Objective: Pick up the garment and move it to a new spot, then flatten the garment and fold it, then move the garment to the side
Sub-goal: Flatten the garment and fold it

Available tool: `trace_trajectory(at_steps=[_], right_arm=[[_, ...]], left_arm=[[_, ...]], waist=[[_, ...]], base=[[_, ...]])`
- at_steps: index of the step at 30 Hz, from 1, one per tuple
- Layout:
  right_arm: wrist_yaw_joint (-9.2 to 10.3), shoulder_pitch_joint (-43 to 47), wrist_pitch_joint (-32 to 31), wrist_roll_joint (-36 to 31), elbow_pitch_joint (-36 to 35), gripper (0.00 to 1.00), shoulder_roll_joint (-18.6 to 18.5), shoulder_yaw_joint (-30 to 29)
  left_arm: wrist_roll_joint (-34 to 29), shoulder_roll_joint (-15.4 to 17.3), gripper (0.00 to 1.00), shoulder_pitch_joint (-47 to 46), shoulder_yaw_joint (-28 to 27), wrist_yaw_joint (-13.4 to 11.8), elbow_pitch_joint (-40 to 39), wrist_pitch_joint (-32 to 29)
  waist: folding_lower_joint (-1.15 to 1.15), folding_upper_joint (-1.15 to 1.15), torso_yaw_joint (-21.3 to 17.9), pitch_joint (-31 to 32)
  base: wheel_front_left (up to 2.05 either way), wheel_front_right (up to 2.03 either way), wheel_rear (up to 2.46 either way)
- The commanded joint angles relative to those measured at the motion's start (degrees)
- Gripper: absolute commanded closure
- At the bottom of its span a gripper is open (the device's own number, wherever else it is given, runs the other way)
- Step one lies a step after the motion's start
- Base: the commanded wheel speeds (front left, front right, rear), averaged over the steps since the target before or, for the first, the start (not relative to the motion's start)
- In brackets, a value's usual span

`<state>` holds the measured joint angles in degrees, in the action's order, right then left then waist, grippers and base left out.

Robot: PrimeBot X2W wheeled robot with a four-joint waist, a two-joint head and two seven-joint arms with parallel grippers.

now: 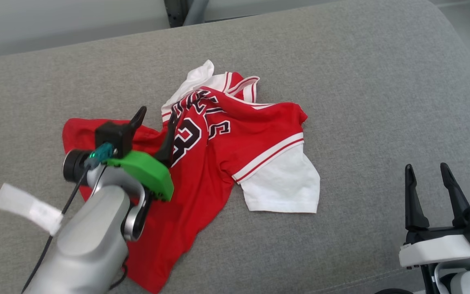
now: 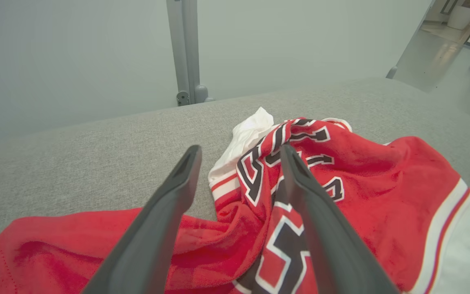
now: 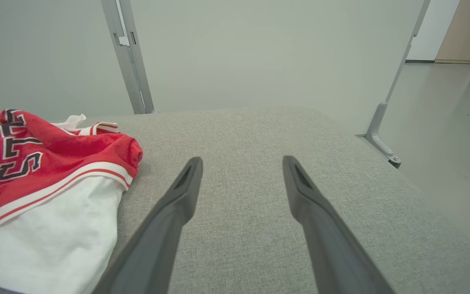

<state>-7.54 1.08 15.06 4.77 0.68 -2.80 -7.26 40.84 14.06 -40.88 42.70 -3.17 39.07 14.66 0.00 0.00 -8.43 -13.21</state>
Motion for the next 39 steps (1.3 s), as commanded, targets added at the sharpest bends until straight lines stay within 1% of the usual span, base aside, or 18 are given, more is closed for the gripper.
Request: trace_trajectory(at_steps=[1,2,5,8,9,11,13,16,21,24,29,32,34,35,39], right_arm=[[0.09,0.8,0.2,-0.9,-0.8,0.0,-0.2,-0.5],[0.09,0.8,0.2,-0.9,-0.8,0.0,-0.2,-0.5],[0.1,1.6,0.2,-1.8,-1.5,0.0,-0.2,-1.7],[0.09,2.6,0.2,-2.6,-1.8,0.0,-0.2,-2.9],[0.09,3.1,0.2,-2.7,-1.7,0.0,-0.1,-3.4],[0.1,3.9,0.2,-3.3,-1.4,0.0,-0.2,-3.9],[0.1,4.8,0.2,-3.4,-1.0,0.0,-0.2,-5.0],[0.1,5.8,0.2,-3.4,-0.2,0.0,-0.2,-6.4],[0.09,7.6,0.2,-3.1,2.3,0.0,-0.2,-7.6],[0.09,7.8,0.2,-3.8,3.6,0.0,-0.2,-7.8],[0.1,7.1,0.2,-4.2,4.6,0.0,-0.2,-6.1],[0.09,7.0,0.2,-4.2,4.8,0.0,-0.2,-5.2],[0.09,7.1,0.2,-4.1,4.9,0.0,-0.2,-4.8],[0.1,7.0,0.2,-3.9,5.2,0.0,-0.2,-4.2],[0.1,6.7,0.2,-3.7,5.7,0.0,-0.2,-3.3]], left_arm=[[-0.5,1.9,0.0,4.3,-1.0,-2.0,-4.0,0.4],[-0.5,1.9,0.0,4.3,-1.0,-2.0,-4.0,0.4],[-2.4,4.9,0.0,14.1,-4.1,-6.3,-14.5,0.5],[-5.1,6.7,0.0,24.6,-7.7,-9.5,-24.3,0.5],[-6.8,7.5,0.0,27.6,-8.3,-10.0,-26.3,0.5],[-8.3,6.6,0.0,33.0,-11.3,-10.8,-31.3,0.5],[-11.2,6.1,0.0,37.7,-13.7,-10.3,-34.2,0.5],[-14.6,4.6,0.0,43.8,-17.1,-8.3,-36.5,0.5],[-17.8,1.9,0.0,50.7,-23.3,-3.0,-35.8,0.5],[-18.9,0.3,0.0,52.8,-27.8,0.3,-34.5,0.5],[-21.5,-2.2,0.0,53.1,-34.9,5.4,-32.5,0.5],[-22.8,-3.8,0.0,51.4,-37.8,7.6,-32.1,0.5],[-23.8,-4.7,0.0,50.4,-39.1,8.5,-31.9,0.5],[-24.6,-5.7,0.0,49.6,-40.4,9.2,-31.6,0.5],[-25.7,-7.0,0.0,48.4,-41.8,10.1,-31.0,0.5]], waist=[[0.0,0.0,3.6,3.6],[0.0,0.0,3.6,3.6],[0.0,0.0,5.7,5.8],[0.0,0.0,8.5,7.3],[0.0,0.0,9.5,7.8],[0.0,0.0,11.4,8.6],[0.0,0.0,13.3,9.5],[0.0,0.0,15.5,10.8],[0.0,0.0,17.2,13.2],[0.0,0.0,17.5,13.9],[0.0,0.0,16.8,14.2],[0.0,0.0,16.5,13.8],[0.0,0.0,16.2,13.7],[0.0,0.0,15.6,13.6],[0.0,0.0,14.4,13.5]], base=[[0.0,0.0,0.0],[0.0,0.0,0.0],[0.0,0.0,0.0],[0.0,0.0,0.0],[0.0,0.0,0.0],[0.0,0.0,0.0],[0.0,0.0,0.0],[0.0,0.0,0.0],[0.0,0.0,0.0],[0.0,0.0,0.0],[0.0,0.0,0.0],[0.0,0.0,0.0],[0.0,0.0,0.0],[0.0,0.0,0.0],[0.0,0.0,0.0]])
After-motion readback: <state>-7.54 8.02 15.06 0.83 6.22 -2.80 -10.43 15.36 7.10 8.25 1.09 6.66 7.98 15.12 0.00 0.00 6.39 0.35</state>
